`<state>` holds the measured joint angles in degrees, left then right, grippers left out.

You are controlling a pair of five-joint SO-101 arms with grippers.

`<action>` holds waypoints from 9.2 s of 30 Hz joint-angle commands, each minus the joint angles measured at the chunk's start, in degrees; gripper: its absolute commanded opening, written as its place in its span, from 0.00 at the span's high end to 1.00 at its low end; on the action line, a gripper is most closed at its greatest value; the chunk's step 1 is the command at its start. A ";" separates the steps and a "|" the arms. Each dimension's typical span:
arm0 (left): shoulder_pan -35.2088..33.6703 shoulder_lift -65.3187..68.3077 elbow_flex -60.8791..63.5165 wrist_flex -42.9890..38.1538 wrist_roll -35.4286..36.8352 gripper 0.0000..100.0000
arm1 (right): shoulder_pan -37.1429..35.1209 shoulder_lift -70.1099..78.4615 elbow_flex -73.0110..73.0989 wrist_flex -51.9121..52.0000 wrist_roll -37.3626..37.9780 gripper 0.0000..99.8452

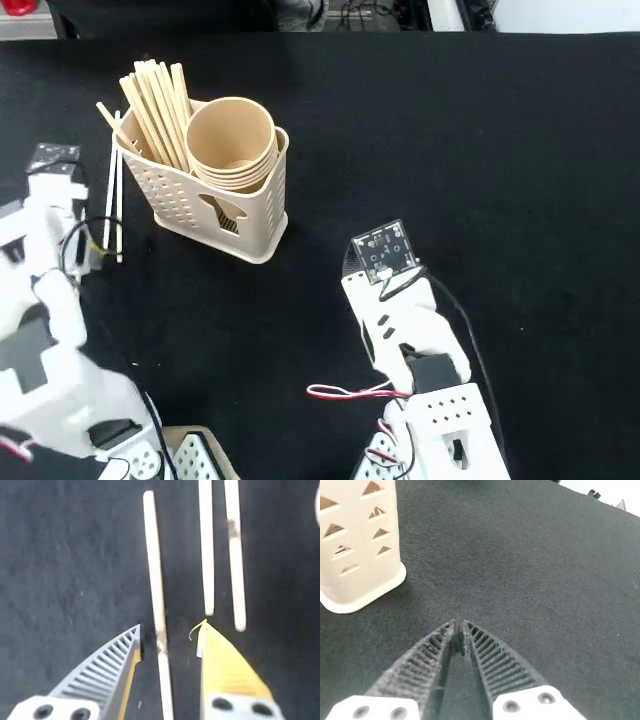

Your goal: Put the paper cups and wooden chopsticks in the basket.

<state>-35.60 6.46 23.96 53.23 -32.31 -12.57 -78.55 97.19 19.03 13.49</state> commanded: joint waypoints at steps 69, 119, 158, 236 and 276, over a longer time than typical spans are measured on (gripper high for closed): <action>24.04 -45.45 8.22 -51.25 51.78 0.97 | 0.26 -0.40 -0.04 0.09 0.62 0.98; 10.15 33.05 -68.44 21.19 36.04 0.79 | 0.35 -0.57 -0.04 0.26 0.53 0.98; 10.68 64.79 -102.81 28.04 28.84 0.96 | 0.44 -0.57 -0.04 0.26 0.53 0.98; 35.56 -50.46 9.63 -53.63 31.56 0.97 | 0.44 -0.13 -0.04 0.18 0.53 0.98; 10.51 -44.04 -9.19 -12.75 45.80 0.80 | 0.35 -0.48 -0.04 1.05 0.53 0.98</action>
<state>-14.07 -37.76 19.12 35.30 13.41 -12.57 -78.55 97.19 20.00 13.49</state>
